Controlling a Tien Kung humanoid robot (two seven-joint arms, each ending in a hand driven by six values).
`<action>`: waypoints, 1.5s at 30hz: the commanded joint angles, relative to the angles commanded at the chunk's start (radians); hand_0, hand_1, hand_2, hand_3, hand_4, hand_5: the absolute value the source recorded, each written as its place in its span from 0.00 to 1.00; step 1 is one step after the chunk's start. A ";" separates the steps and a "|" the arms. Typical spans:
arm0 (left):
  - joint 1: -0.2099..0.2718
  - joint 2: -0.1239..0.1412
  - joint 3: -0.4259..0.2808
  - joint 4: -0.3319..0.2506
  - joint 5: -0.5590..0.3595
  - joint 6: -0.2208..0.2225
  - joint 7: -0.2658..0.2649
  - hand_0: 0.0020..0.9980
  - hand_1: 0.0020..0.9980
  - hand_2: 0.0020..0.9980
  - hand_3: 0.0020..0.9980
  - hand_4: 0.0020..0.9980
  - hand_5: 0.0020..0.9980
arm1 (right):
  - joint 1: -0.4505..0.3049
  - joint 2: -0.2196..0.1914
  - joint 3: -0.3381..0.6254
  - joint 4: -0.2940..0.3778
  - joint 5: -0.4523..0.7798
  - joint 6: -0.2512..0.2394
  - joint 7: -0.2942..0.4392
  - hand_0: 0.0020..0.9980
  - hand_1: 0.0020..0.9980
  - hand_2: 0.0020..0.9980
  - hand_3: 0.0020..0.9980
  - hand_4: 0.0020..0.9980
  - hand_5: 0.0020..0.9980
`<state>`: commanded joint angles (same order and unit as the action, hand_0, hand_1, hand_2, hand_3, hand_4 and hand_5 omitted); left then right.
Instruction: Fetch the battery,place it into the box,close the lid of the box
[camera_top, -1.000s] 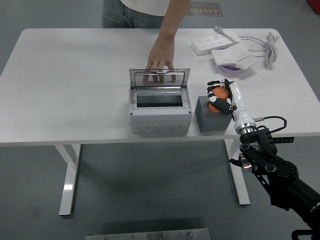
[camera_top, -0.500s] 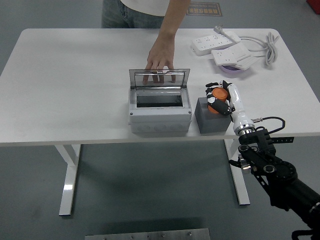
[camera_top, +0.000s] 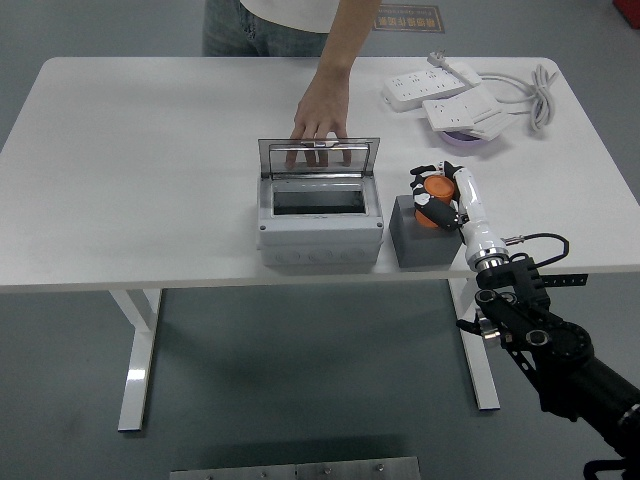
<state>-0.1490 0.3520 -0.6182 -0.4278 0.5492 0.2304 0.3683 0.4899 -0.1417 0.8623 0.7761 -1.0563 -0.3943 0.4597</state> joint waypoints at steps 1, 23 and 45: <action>0.000 0.000 0.000 0.000 0.001 0.001 0.000 0.65 0.73 0.69 0.61 0.69 0.26 | 0.001 0.000 0.000 -0.001 0.000 0.000 0.000 0.29 0.36 0.45 0.52 0.16 0.19; -0.001 -0.001 -0.007 -0.001 0.017 0.018 -0.002 0.66 0.73 0.70 0.62 0.69 0.27 | 0.020 -0.006 0.014 0.007 -0.004 -0.003 -0.005 0.28 0.36 0.43 0.50 0.30 0.08; 0.003 -0.001 -0.015 -0.002 0.035 0.032 -0.002 0.66 0.74 0.71 0.62 0.70 0.29 | 0.064 -0.046 0.039 0.066 -0.033 -0.010 -0.032 0.27 0.35 0.39 0.34 0.29 0.17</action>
<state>-0.1457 0.3508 -0.6336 -0.4296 0.5842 0.2626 0.3667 0.5542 -0.1874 0.9017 0.8419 -1.0895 -0.4039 0.4276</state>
